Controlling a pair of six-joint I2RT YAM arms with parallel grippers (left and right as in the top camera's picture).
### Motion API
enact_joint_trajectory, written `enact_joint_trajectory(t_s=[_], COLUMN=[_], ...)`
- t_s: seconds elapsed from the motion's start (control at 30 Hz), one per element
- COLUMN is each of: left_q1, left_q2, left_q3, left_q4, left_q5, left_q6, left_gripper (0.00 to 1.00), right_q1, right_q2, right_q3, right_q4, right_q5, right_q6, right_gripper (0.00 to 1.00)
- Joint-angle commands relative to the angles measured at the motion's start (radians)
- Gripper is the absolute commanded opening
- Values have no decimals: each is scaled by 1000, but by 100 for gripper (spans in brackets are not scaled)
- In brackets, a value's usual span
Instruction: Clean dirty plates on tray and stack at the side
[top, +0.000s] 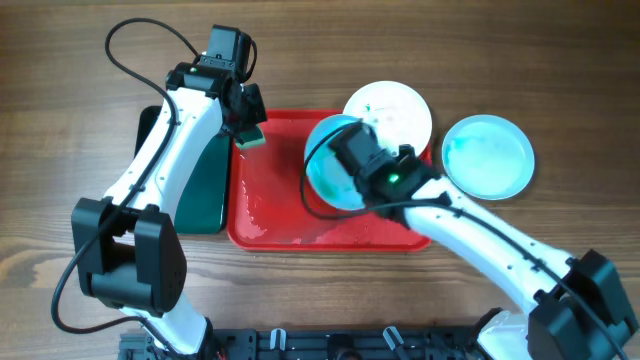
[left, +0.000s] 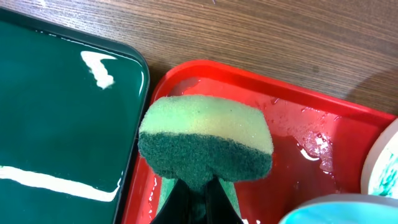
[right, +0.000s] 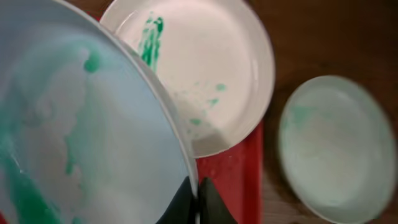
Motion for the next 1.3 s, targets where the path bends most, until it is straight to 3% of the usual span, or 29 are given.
enact_joint_trajectory(t_s=[0.0,0.17,0.33,0.53,0.67,0.8,1.0,1.1,1.27], left_q1=[3,3,3,3,3,3,3,3,3], left_q2=[5,5,5,5,5,5,5,5,5], left_q3=[6,6,6,6,6,6,6,6,6], left_q4=[2,2,-4,-13,-13,-13,-13,-12,-6], left_q5=[12,13,12,12,12,12,12,12,12], left_q6=[-10,-10,-10,-10,-10,-10,-10,-10,-10], left_gripper=[4,4,4,4,4,4,4,4,4], right_q1=[111,275,362,383,383,367,230,137,61], right_q2=[-14,-14,-14,-13,-13,-13,-8,26,136], right_q3=[0,0,0,-1,-1,-2,-3,-11,-20], right_q4=[-20,-15,5,141,214,217,144,119,171], right_q5=[387,688,867,920,897,553,-65,-266,-441], right_q6=[-53,-114,-178,-336,-360,-289,63,186,190], right_gripper=[4,4,4,4,4,5,4,4,4])
